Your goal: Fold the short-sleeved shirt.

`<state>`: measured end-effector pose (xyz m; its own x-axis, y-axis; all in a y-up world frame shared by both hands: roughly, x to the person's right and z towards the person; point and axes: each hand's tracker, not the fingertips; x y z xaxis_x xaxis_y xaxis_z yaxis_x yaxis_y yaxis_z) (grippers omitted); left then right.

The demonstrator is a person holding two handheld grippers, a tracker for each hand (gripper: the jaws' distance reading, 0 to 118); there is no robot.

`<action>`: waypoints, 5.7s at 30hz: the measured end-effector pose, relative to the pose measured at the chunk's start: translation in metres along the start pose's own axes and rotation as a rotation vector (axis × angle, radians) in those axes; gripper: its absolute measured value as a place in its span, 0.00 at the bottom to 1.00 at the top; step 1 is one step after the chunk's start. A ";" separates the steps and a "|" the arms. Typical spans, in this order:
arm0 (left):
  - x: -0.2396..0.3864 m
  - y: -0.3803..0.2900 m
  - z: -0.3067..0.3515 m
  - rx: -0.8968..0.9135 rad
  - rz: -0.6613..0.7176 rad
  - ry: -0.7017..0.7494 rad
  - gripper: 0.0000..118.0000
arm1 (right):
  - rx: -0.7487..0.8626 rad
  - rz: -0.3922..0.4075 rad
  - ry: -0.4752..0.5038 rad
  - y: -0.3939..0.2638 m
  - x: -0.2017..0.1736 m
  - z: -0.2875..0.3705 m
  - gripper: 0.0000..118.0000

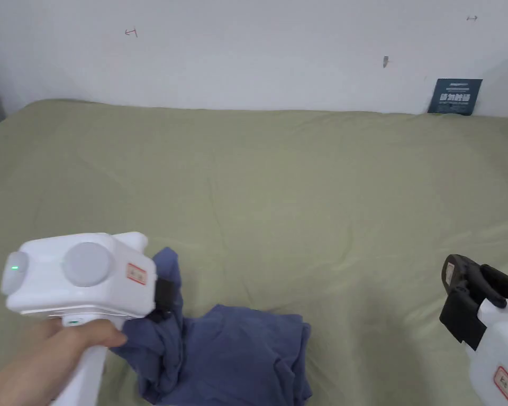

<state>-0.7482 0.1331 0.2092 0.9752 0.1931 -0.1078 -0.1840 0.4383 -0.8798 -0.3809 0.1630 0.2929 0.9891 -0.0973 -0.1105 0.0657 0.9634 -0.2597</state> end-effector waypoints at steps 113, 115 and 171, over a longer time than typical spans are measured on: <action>-0.351 0.066 0.088 0.262 0.276 -0.069 0.19 | -0.603 -0.629 0.888 -0.071 -0.017 -0.166 0.02; -0.326 0.058 0.097 0.353 0.245 -0.051 0.00 | -0.544 -0.596 0.838 -0.058 -0.008 -0.153 0.02; 0.096 -0.013 0.088 0.932 -0.129 0.174 1.00 | 0.249 0.195 -0.055 0.063 -0.025 -0.039 1.00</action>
<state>-0.6625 0.2233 0.2516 0.9856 -0.0055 -0.1691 -0.0247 0.9841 -0.1757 -0.4061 0.2167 0.2421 0.9914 0.1028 -0.0813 -0.1028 0.9947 0.0047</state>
